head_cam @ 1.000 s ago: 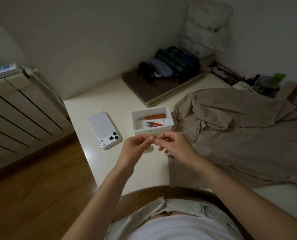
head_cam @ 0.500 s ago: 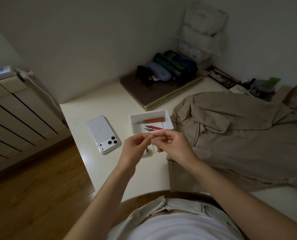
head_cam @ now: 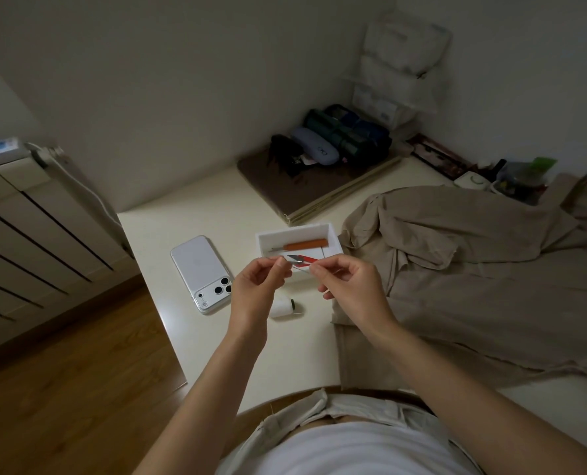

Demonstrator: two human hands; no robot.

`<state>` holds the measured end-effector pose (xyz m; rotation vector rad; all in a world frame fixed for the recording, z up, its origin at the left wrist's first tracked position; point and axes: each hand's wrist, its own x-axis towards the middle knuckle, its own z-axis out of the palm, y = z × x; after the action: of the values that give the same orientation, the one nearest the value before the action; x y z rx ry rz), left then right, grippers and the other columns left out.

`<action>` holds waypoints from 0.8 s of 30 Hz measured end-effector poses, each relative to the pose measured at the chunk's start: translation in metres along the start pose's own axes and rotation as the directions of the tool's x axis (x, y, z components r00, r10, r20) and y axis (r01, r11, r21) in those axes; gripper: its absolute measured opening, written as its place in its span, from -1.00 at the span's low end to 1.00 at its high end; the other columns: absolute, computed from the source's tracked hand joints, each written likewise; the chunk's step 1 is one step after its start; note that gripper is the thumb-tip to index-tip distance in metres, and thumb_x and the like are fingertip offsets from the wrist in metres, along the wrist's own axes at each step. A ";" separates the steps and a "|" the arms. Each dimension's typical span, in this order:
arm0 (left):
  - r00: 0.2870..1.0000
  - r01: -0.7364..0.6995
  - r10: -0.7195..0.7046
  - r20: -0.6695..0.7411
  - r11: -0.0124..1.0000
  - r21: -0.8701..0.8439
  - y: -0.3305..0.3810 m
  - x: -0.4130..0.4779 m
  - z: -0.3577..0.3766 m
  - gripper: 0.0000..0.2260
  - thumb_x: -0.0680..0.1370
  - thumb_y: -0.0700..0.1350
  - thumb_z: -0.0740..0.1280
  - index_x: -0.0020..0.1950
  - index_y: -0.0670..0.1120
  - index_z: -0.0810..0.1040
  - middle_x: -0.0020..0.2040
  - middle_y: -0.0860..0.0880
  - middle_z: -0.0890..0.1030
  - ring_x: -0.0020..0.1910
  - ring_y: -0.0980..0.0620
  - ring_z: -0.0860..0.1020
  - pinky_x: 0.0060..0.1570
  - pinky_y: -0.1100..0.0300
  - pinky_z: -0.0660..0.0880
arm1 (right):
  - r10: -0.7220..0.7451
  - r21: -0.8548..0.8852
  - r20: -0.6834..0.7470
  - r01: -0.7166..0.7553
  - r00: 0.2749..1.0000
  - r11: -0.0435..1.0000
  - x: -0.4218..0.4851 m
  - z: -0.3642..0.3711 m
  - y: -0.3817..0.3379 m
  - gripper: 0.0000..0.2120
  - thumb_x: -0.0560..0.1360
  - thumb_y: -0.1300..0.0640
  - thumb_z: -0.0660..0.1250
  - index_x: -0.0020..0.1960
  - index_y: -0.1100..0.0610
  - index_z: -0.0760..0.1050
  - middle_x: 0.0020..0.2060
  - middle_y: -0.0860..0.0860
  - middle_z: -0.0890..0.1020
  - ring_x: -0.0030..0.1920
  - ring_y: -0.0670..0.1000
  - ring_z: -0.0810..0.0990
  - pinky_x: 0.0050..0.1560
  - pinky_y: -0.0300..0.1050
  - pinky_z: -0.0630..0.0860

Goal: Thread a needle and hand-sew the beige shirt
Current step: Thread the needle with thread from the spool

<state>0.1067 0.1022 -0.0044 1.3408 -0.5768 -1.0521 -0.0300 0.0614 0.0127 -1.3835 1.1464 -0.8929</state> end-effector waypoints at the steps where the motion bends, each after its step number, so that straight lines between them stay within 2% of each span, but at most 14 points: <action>1: 1.000 0.005 -0.005 -0.013 1.000 -0.023 0.000 0.001 0.000 -0.95 0.52 -0.16 0.36 -0.14 -0.08 0.60 -0.27 0.02 0.66 -0.15 0.04 0.60 0.01 0.17 0.49 | 0.007 0.008 0.001 -0.007 1.000 1.000 0.000 0.000 0.000 -0.94 0.47 0.22 0.41 -0.16 0.09 0.60 -0.33 -0.04 0.62 -0.37 -0.15 0.57 -0.34 -0.29 0.53; 7: 0.999 0.050 -0.051 -0.009 0.992 -0.120 -0.001 0.004 0.003 -0.96 0.52 -0.16 0.34 -0.11 -0.09 0.59 -0.25 0.04 0.68 -0.12 0.05 0.61 0.04 0.19 0.47 | 0.053 0.043 -0.021 -0.052 0.998 0.998 0.002 0.001 0.000 -0.94 0.46 0.21 0.41 -0.07 0.17 0.62 -0.30 0.02 0.63 -0.35 -0.12 0.59 -0.34 -0.28 0.56; 15: 0.997 0.076 -0.074 0.035 0.993 -0.085 -0.002 0.003 0.004 -0.95 0.53 -0.16 0.35 -0.11 -0.08 0.61 -0.19 0.01 0.68 -0.07 0.04 0.61 0.03 0.20 0.47 | 0.078 0.089 -0.024 -0.075 0.997 0.993 0.006 0.000 -0.002 -0.95 0.47 0.19 0.40 -0.07 0.14 0.60 -0.27 0.04 0.63 -0.35 -0.15 0.58 -0.33 -0.29 0.55; 17: 0.995 0.080 -0.079 0.060 0.996 -0.024 -0.002 0.003 0.002 -0.96 0.51 -0.15 0.37 -0.12 -0.07 0.61 -0.21 0.03 0.67 -0.10 0.07 0.60 0.01 0.22 0.46 | 0.085 0.093 -0.031 -0.082 0.996 0.992 0.008 0.000 -0.003 -0.97 0.48 0.20 0.39 -0.12 0.10 0.60 -0.31 0.03 0.62 -0.36 -0.14 0.58 -0.34 -0.28 0.55; 20: 0.993 0.049 -0.066 0.098 0.986 0.162 -0.002 0.003 -0.001 -0.92 0.49 -0.16 0.42 -0.21 -0.07 0.62 -0.27 0.07 0.64 -0.20 0.18 0.56 -0.07 0.30 0.43 | 0.080 0.091 -0.027 -0.077 0.996 0.993 0.011 -0.003 -0.003 -0.87 0.50 0.22 0.37 -0.20 0.05 0.58 -0.38 0.00 0.59 -0.38 -0.13 0.56 -0.36 -0.29 0.53; 24: 0.981 -0.049 -0.032 0.192 0.913 0.405 -0.001 0.002 -0.003 -0.89 0.47 -0.17 0.44 -0.26 -0.07 0.61 -0.25 0.02 0.64 -0.29 0.25 0.53 -0.27 0.45 0.40 | 0.052 0.006 0.039 -0.052 0.998 0.999 0.014 -0.006 -0.004 -0.91 0.50 0.24 0.37 -0.16 0.11 0.58 -0.34 0.00 0.60 -0.38 -0.15 0.57 -0.35 -0.30 0.54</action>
<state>0.1101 0.1021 -0.0064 1.6034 -0.9919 -1.1011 -0.0312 0.0466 0.0164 -1.3539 1.1431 -0.8287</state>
